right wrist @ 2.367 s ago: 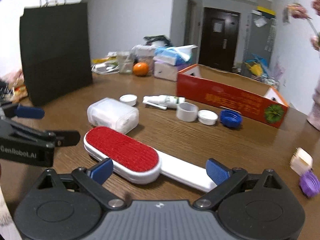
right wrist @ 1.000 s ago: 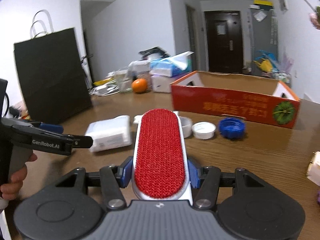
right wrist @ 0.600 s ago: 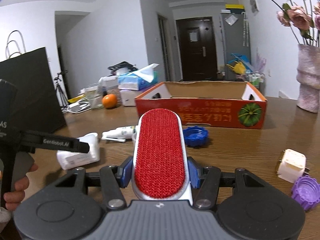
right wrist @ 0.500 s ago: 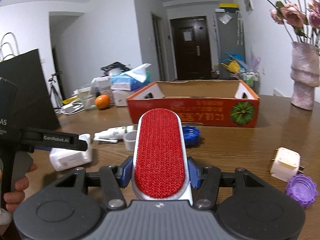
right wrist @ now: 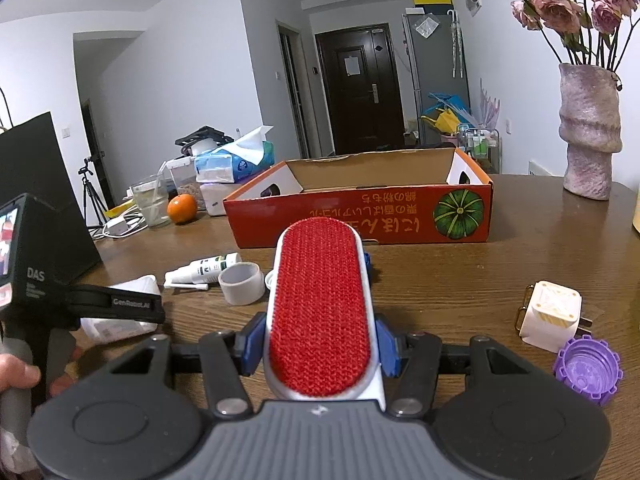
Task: Organize rigid objects
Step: 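Grasp the white plastic box with the left gripper while the right gripper holds the lint brush, then carry the white box and lint brush over the cardboard box with both grippers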
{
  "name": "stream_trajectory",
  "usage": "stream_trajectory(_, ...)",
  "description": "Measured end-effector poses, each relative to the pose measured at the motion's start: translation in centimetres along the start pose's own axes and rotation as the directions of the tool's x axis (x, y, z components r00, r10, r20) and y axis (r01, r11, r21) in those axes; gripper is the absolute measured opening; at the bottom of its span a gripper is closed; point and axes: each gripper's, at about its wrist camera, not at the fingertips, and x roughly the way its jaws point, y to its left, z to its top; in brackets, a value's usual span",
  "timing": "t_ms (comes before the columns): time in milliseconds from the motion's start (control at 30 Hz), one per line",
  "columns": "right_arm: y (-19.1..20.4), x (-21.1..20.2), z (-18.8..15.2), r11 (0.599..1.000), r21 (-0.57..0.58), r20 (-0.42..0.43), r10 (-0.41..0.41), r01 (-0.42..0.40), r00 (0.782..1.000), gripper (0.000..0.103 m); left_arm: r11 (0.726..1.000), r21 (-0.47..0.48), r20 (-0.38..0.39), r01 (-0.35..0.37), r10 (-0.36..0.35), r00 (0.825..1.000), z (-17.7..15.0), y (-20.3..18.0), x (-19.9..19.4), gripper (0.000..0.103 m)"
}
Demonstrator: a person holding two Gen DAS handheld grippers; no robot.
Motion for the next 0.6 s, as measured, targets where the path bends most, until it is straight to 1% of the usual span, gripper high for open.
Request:
stream_trajectory(100,0.0,0.0,0.0,1.0,0.005,-0.002,-0.003,0.003,1.0,0.055,1.0,0.002,0.002,0.016,-0.016,1.0,-0.1,0.3,-0.2,0.084)
stream_trajectory(333,-0.2,-0.2,0.3,1.0,0.016,0.008,-0.015,0.015,1.0,0.055,1.0,-0.008,0.06,0.023,-0.022,0.998,0.0,1.2,-1.9,0.084)
stream_trajectory(467,-0.4,-0.5,0.6,0.999,0.018,0.018,-0.027,0.027,0.999,0.055,0.999,-0.011,0.088,0.051,-0.05,0.995,0.3,1.4,-3.1,0.084)
stream_trajectory(600,-0.7,-0.9,1.1,0.999,0.025,0.03,-0.04,0.039,0.999,0.055,0.996,0.008,0.121,0.087,-0.088,0.989,1.0,0.7,-4.3,0.084)
